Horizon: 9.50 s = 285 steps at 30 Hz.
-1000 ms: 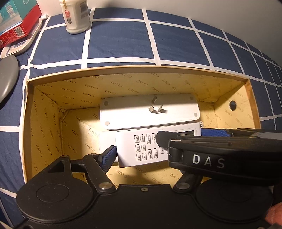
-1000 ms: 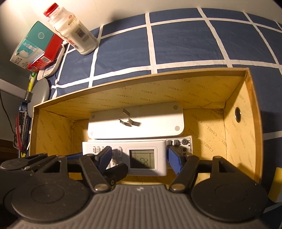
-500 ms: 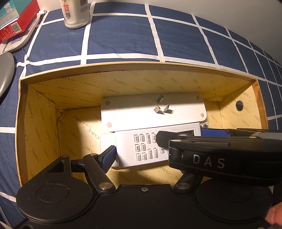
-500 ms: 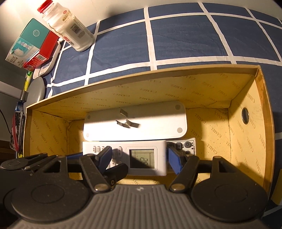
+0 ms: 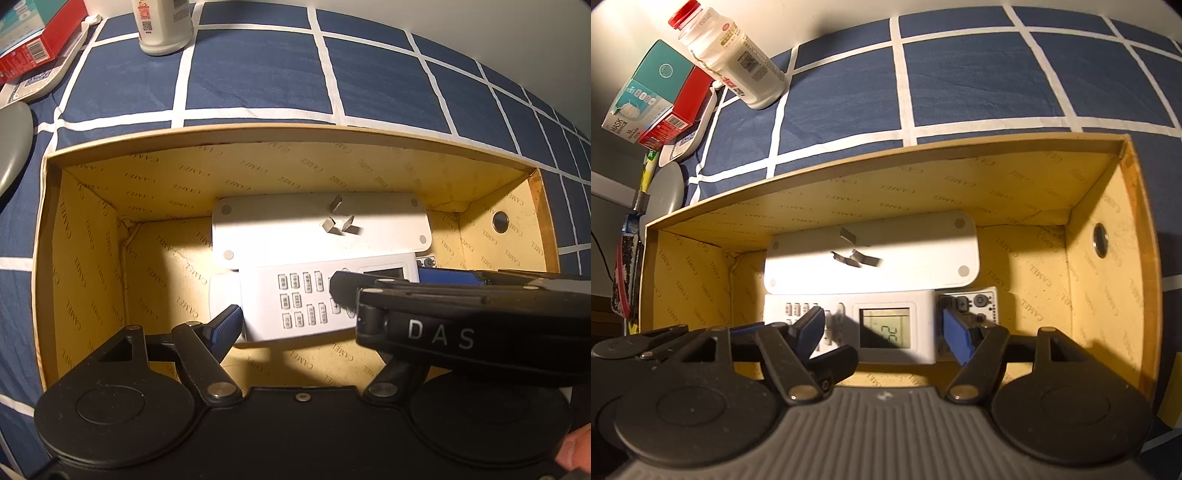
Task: Organize objects
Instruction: 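Lower the AC remote into the box beside the TV remote, open right gripper, then move the right tool toward the cream box with yellow pattern, then close the right gripper on the cream box, then lift the cream box with the right gripper and carry it over the cardboard box, then lower the cream box into the cardboard box and open the right gripper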
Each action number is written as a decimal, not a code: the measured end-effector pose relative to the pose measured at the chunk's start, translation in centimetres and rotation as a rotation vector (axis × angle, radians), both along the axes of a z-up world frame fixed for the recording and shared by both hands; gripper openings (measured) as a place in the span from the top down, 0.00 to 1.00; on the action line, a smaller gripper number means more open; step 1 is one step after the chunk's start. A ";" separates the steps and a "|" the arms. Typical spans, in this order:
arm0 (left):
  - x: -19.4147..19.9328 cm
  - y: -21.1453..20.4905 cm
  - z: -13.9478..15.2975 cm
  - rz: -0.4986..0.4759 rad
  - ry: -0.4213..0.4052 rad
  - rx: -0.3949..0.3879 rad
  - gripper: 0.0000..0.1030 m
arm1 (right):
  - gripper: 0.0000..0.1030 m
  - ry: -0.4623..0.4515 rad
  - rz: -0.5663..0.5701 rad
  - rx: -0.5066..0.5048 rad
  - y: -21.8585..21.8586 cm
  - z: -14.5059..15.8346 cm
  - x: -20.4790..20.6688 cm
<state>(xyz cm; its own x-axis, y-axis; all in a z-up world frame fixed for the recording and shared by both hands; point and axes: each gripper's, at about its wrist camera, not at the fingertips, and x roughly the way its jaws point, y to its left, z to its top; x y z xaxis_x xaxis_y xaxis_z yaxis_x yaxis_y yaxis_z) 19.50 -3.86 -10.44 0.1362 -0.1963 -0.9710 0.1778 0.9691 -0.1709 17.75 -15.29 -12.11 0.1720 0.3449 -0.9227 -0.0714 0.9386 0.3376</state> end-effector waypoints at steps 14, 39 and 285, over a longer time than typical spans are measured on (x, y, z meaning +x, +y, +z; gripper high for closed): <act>-2.8 -0.3 3.2 0.003 -0.056 -0.003 0.25 | 0.31 -0.067 -0.017 -0.004 -1.3 3.4 -2.2; -12.5 -1.8 9.7 0.023 -0.185 -0.026 0.04 | 0.06 -0.213 -0.072 -0.055 -6.4 11.3 -11.4; -4.7 0.4 0.5 -0.047 0.006 -0.114 0.25 | 0.29 -0.004 0.015 -0.009 -1.0 1.1 -5.8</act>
<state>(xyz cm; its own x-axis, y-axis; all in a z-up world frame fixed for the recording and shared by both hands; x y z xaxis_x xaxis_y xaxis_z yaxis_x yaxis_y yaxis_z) 14.80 -3.48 -9.95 0.1188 -0.3112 -0.9429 0.2216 0.9340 -0.2803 11.97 -16.25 -10.98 0.1701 0.3391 -0.9253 -0.0872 0.9404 0.3286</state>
